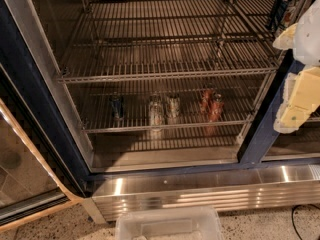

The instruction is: Pick 7up can from bottom shelf of fridge

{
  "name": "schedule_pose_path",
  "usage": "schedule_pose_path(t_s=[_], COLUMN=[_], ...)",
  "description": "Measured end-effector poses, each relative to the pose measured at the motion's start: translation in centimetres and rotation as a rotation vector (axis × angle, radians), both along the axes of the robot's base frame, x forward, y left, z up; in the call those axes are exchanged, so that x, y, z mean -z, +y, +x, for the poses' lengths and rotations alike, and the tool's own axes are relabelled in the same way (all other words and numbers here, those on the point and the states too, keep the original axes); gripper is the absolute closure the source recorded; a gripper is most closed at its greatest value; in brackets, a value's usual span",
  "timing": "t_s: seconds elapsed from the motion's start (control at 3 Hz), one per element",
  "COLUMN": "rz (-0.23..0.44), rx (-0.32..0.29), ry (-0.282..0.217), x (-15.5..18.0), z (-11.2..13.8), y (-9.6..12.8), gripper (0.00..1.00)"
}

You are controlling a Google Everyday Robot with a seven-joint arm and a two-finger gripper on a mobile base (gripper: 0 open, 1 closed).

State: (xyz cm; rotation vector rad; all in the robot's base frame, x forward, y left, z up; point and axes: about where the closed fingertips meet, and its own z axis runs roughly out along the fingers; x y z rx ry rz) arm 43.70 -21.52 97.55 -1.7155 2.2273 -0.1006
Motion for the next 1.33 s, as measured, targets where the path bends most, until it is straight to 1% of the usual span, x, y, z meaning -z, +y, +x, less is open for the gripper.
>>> schedule_pose_path(t_s=[0.33, 0.67, 1.0, 1.33], rz=[0.000, 0.028, 0.129, 0.274], rx=[0.000, -0.001, -0.001, 0.015], ry=[0.000, -0.004, 0.002, 0.014], x=[0.0, 1.3, 5.4, 10.7], z=[0.0, -0.2, -1.3, -1.7], y=[0.0, 1.5, 4.2, 6.7], gripper=[0.00, 0.00, 0.00, 0.00])
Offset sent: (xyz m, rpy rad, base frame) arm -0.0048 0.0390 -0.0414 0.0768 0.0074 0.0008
